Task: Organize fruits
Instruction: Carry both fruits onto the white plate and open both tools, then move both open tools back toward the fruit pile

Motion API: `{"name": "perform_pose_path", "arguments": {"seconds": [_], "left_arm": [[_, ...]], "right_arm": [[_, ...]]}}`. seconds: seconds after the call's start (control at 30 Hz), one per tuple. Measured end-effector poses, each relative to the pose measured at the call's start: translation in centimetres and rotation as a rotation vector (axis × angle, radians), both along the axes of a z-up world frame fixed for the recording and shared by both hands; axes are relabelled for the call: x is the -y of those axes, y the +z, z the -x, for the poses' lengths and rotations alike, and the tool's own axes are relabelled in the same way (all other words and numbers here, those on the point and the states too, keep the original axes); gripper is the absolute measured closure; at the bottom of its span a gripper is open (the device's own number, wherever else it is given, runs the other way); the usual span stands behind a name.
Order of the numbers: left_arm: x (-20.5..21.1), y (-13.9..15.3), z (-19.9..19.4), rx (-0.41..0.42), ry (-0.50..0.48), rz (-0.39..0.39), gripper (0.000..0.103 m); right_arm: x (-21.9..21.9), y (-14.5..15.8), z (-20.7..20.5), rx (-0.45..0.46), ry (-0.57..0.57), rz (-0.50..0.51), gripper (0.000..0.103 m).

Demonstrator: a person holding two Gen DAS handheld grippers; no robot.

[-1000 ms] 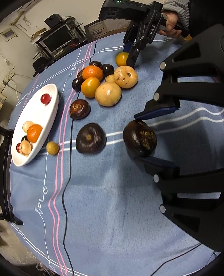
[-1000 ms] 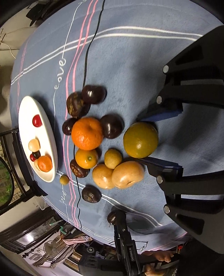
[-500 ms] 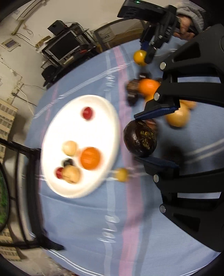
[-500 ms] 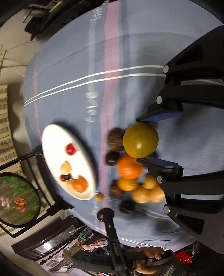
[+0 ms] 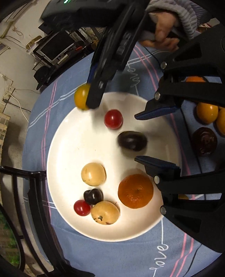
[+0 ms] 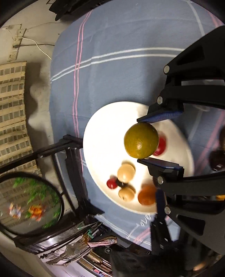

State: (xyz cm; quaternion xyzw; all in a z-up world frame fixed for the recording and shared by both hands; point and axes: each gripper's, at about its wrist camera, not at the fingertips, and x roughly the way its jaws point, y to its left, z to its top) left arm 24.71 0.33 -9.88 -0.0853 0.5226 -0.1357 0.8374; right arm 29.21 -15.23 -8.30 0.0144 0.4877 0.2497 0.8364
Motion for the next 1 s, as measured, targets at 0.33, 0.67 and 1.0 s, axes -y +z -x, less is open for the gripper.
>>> {"name": "perform_pose_path", "arguments": {"seconds": [0.33, 0.67, 1.0], "left_arm": [[-2.9, 1.9, 2.7, 0.042, 0.074, 0.027, 0.038], [-10.3, 0.3, 12.0, -0.039, 0.246, -0.036, 0.036], [-6.9, -2.4, 15.4, -0.064, 0.145, -0.131, 0.036]], "right_arm": [[1.4, 2.8, 1.5, 0.082, -0.062, -0.018, 0.031], [7.3, 2.5, 14.1, 0.004, -0.189, 0.004, 0.029], [7.8, 1.6, 22.3, -0.069, -0.152, 0.088, 0.028]]}}
